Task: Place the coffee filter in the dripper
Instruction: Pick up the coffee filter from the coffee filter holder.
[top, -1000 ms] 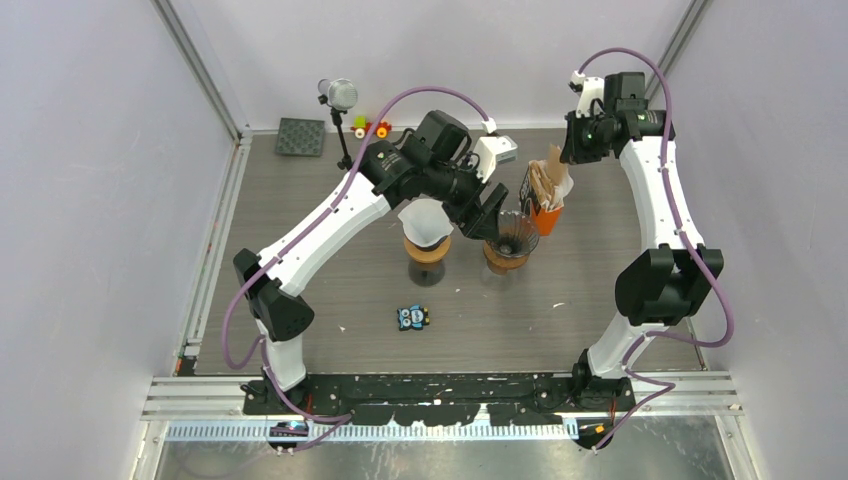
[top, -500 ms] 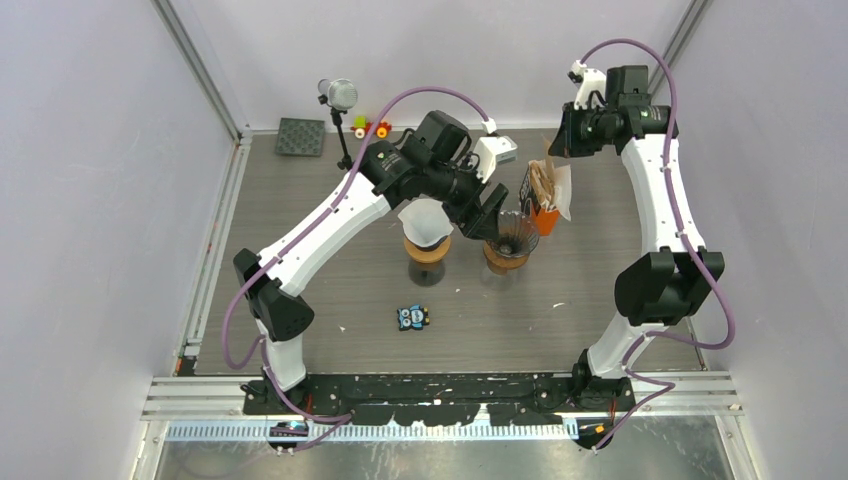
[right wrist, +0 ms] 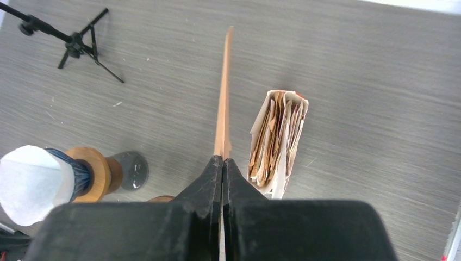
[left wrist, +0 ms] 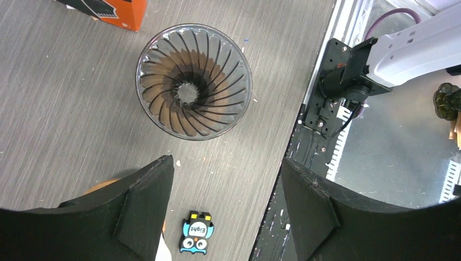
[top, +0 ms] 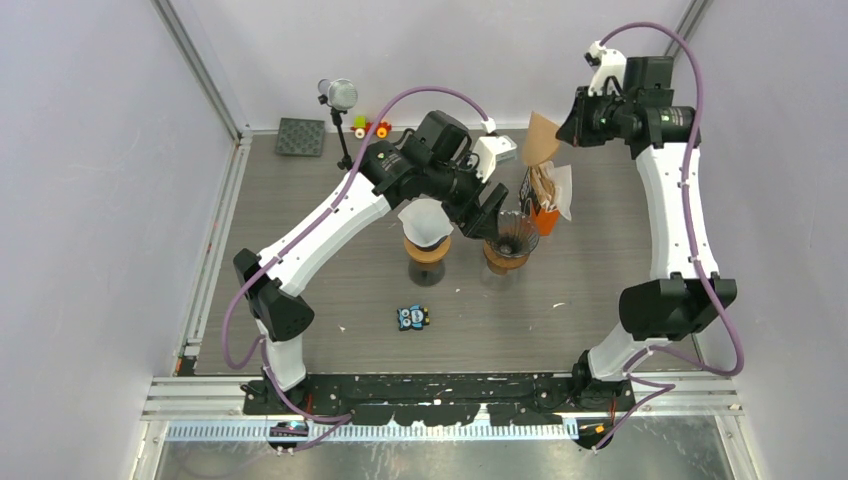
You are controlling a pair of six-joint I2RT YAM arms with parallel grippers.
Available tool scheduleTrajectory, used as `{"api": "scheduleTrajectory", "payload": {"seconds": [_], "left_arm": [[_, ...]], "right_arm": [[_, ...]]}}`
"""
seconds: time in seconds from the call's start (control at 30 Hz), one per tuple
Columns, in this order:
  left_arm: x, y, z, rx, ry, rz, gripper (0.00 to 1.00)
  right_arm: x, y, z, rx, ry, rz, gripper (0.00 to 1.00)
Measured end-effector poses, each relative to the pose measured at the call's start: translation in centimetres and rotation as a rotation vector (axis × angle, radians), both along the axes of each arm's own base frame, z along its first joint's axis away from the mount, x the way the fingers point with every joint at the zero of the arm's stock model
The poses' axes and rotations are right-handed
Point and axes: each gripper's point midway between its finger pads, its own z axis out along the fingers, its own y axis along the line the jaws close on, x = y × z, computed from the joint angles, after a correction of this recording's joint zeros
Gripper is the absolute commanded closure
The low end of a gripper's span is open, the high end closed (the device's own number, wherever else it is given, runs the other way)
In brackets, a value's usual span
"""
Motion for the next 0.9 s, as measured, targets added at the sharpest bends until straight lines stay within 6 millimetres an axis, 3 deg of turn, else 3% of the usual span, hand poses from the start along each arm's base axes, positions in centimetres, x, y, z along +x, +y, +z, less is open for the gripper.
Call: {"api": "scheduleTrajectory", "payload": {"seconds": [0.17,0.3,0.57,0.7,0.9], "left_arm": [[0.4,0.2,-0.1,0.011,-0.018,0.017,0.23],[0.9,0.7,0.3,0.017,-0.064,0.035,0.21],[1.5,2.9,3.6,-0.021,-0.223,0.077,0.18],[1.5,3.8,5.4,-0.035,-0.320,0.056,0.18],[1.2,4.9,6.7,-0.022,-0.449,-0.020,0.19]], "right_arm": [[-1.3,0.1,3.8,0.008,-0.097,-0.005,1.00],[-2.7,0.2,5.7,0.013,-0.146,0.002,1.00],[-7.1,2.2,8.2,0.086,-0.203,0.096,1.00],[-10.3,4.1,8.5,0.149,-0.205,0.206,1.00],[-15.8,7.7,6.6,0.175,-0.186,0.418,1.00]]}}
